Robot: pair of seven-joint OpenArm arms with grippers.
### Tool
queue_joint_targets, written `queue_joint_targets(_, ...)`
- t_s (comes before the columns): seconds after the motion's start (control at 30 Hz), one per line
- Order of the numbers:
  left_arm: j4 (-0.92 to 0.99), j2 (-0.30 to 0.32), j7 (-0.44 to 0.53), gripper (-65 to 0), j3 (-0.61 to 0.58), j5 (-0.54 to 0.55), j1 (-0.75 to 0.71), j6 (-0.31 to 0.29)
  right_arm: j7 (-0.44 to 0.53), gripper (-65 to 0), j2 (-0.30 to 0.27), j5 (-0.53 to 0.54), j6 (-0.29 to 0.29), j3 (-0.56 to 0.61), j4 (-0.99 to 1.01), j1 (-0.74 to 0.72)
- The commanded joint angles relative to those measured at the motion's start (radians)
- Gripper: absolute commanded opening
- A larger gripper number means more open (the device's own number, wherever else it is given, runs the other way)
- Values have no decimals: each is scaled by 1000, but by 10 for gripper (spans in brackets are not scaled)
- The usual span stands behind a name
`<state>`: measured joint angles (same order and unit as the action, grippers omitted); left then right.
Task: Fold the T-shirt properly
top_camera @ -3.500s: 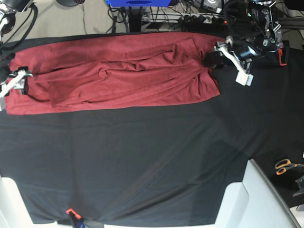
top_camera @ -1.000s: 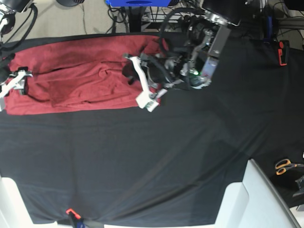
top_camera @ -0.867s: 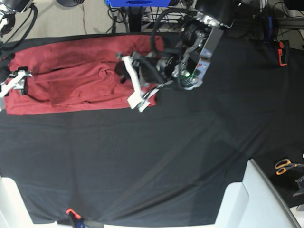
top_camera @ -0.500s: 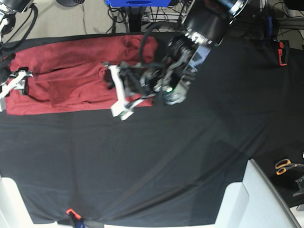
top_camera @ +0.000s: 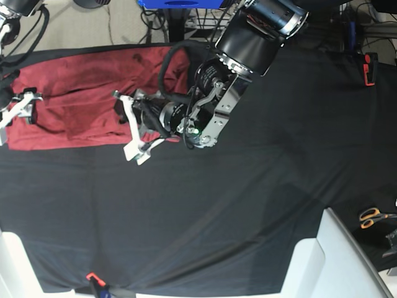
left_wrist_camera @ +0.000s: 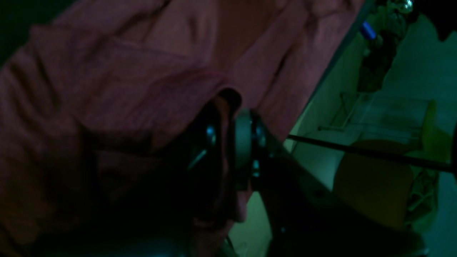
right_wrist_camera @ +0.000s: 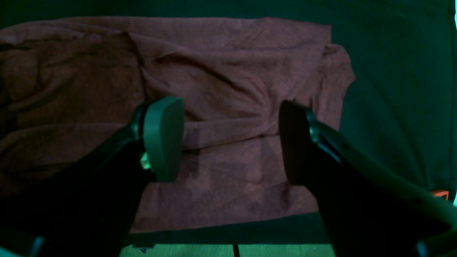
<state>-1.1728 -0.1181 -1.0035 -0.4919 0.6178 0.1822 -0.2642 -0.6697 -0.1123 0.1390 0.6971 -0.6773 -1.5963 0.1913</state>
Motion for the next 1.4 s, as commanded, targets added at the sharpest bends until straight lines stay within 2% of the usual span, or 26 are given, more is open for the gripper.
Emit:
queue_joint_targets(0.0,-19,-15,12,-650,0,21,21,-8,21,-269,-14,14,1,-8,-14,-11)
queue_joint_targets(0.3,-19,-16,12,-650,-3,21,21,-8,21,-269,-14,14,1,-2,-14,-19)
queue_joint_targets(0.4,-19,-16,15,-650,-72,20,30,-8,21,-269,-14,14,1,0,-14,-20)
queue_joint_targets(0.53,20,-16,81,-650,-113,23,43,15,21,-269,-14,14,1,-5,-14,-20)
queue_joint_targets(0.6,47,-18,99,-650,-113,27,46,39,21,-269,-14,14,1,-8,-14,-20)
queue_joint_targets(1.27,54,-36,111,-650,-110,29,50,39,21,-269,-14,14,1,-8,-14,-19)
queue_joint_targets(1.3,54,-36,111,-629,-112,29,50,38,21,-269,-14,14,1,-6,-14,-17)
queue_joint_targets(1.37,49,-36,111,-523,-112,29,50,36,21,-269,-14,14,1,-3,-14,-17)
